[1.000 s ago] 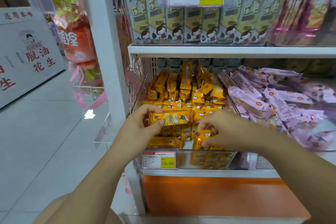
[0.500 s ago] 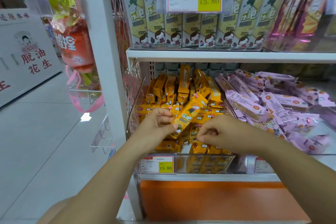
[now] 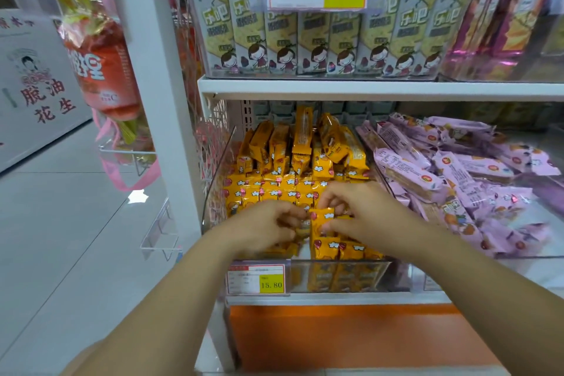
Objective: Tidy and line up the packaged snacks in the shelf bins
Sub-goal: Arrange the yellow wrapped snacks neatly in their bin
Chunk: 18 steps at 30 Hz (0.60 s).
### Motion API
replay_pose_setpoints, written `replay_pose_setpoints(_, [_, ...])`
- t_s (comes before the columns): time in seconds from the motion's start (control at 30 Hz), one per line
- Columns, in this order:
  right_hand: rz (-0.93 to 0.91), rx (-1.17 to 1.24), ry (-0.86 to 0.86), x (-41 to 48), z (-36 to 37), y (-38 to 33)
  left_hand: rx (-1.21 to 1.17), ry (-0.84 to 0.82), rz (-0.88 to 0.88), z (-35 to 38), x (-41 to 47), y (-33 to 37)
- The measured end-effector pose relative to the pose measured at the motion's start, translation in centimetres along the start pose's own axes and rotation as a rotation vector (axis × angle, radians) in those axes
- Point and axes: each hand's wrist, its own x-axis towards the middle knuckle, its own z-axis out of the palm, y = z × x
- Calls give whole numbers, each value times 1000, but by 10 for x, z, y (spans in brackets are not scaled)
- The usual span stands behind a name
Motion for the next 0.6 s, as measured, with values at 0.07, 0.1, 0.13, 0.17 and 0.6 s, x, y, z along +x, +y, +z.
replay_pose_setpoints(0.07, [-51,-113,-65,2,7,1,18,95,-75,-10,-2,-9])
replay_pose_setpoints(0.1, [-64,-146,-78,2,7,1,31,102,-101,-11,-4,-13])
replay_pose_setpoints(0.13, [-65,-159,-85,2,7,1,76,76,-126,-11,-5,-15])
replay_pose_setpoints(0.17, [-60,-156,-89,2,5,1,131,44,-145,-9,-6,-17])
replay_pose_setpoints(0.6, [-4,-106,-140,-6,0,-4,419,-158,-207,-4,1,-21])
